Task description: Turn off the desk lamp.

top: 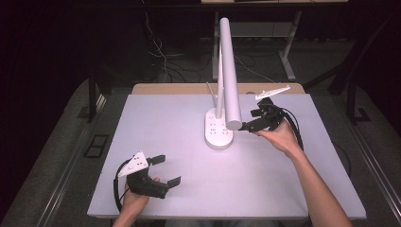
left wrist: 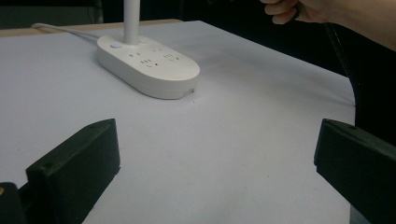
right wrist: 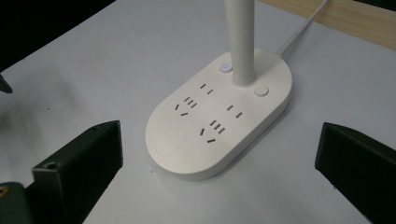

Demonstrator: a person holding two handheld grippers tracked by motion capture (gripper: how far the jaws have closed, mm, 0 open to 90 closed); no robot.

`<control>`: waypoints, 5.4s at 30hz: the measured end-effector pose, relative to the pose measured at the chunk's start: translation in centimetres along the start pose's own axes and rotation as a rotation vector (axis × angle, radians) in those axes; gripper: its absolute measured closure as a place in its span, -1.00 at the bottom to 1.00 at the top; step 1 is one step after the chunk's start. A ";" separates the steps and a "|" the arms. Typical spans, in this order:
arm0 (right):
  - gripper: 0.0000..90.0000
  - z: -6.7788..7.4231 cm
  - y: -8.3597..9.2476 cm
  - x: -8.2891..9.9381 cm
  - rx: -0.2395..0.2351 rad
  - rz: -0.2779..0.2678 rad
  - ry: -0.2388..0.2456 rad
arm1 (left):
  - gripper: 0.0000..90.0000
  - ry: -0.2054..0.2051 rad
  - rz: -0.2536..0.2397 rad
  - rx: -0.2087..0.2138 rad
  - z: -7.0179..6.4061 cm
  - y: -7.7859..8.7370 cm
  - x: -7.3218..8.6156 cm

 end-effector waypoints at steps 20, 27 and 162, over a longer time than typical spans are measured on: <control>-0.98 -2.8 -3.1 -1.9 0.021 -0.005 -0.029 | -1.00 -0.001 -0.001 0.003 0.1 0.2 0.0; -0.52 -3.7 -4.1 -1.9 0.027 -0.013 -0.028 | -1.00 -0.003 0.000 0.004 0.1 0.1 0.0; 1.00 -5.9 -10.1 -0.9 0.068 -0.075 -0.145 | -1.00 -0.022 0.016 0.023 -0.4 -0.3 0.0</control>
Point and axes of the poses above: each handheld gripper's, and its own axes: y roughly backward along the jaws, x roughly out of its underside, z roughly to its left, the point moved 4 cm from there along -y, roughly forward along the jaws, and after that the axes turned 8 degrees about -x, right-handed, at the moved point
